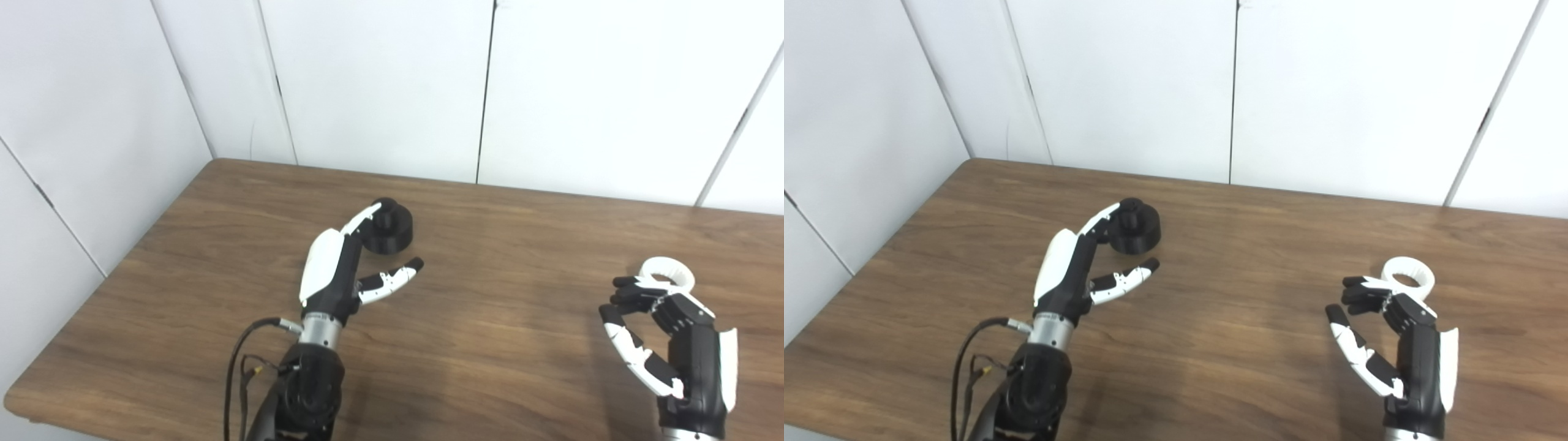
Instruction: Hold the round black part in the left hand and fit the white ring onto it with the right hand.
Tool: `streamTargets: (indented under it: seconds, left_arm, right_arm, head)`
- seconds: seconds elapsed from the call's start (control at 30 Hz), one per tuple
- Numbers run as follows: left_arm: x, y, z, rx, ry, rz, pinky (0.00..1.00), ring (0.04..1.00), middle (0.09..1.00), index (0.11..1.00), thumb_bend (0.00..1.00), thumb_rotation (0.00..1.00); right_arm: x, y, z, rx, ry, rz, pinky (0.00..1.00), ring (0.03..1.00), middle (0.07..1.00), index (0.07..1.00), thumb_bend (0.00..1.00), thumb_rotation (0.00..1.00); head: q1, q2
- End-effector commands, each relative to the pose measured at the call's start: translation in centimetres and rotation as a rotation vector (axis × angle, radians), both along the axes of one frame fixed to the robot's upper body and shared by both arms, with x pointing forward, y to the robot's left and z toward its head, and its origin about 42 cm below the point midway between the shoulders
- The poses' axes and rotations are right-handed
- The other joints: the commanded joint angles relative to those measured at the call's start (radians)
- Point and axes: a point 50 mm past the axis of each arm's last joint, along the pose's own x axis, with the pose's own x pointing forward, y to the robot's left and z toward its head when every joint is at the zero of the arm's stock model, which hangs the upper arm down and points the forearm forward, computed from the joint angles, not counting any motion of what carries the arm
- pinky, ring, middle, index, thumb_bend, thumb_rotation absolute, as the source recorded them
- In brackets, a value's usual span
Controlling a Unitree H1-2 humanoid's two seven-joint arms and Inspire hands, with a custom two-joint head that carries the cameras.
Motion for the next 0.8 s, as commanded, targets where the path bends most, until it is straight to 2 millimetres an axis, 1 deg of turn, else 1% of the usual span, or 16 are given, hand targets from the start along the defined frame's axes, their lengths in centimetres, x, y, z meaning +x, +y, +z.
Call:
streamTargets:
  seconds: [0.0,0.13,0.27,0.37,0.47,0.57,0.7,0.77]
  left_arm:
    - [1.0,0.2,2.3,0.038,-0.080,0.012,0.75,0.896,0.930,0.905,0.70,0.42]
    - [1.9,0.8,2.7,0.075,-0.055,0.038,0.76,0.913,0.948,0.937,0.75,0.47]
    - [2.7,1.2,3.0,0.126,-0.044,0.053,0.78,0.923,0.952,0.950,0.78,0.49]
    - [3.7,1.4,3.7,0.180,-0.037,0.057,0.76,0.912,0.940,0.958,0.80,0.51]
    - [4.7,1.6,4.3,0.212,-0.025,0.053,0.75,0.902,0.929,0.956,0.81,0.49]
    - [5.5,1.7,4.9,0.269,-0.005,0.066,0.74,0.899,0.922,0.939,0.82,0.51]
    - [6.4,1.7,5.4,0.317,0.021,0.098,0.76,0.903,0.917,0.908,0.84,0.52]
    - [7.2,1.9,5.4,0.326,0.040,0.110,0.78,0.911,0.921,0.906,0.85,0.52]
  right_arm:
    - [-0.2,-0.6,-0.5,-0.022,-0.001,0.001,0.47,0.545,0.615,0.498,0.50,0.15]
    - [-0.2,-0.6,-0.5,-0.017,-0.001,0.004,0.47,0.542,0.613,0.498,0.50,0.15]
    - [-0.1,-0.7,-0.4,-0.013,-0.002,0.005,0.46,0.537,0.609,0.498,0.50,0.15]
    - [-0.1,-0.8,-0.4,-0.011,0.002,0.000,0.45,0.529,0.605,0.497,0.50,0.15]
    - [-0.1,-0.9,-0.2,-0.017,0.001,-0.003,0.45,0.526,0.607,0.497,0.50,0.15]
    - [-0.2,-0.9,-0.1,-0.011,-0.003,0.000,0.45,0.526,0.605,0.497,0.50,0.15]
    - [-0.2,-1.0,-0.1,-0.005,-0.006,0.001,0.45,0.523,0.603,0.497,0.50,0.15]
    - [-0.2,-1.1,0.0,-0.006,-0.005,-0.002,0.45,0.524,0.605,0.497,0.50,0.15]
  head:
    - [0.000,0.001]
    - [-0.001,0.001]
    - [-0.005,0.002]
    - [-0.005,0.001]
    - [-0.008,0.000]
    - [-0.008,0.001]
    - [-0.008,0.001]
    - [-0.011,0.004]
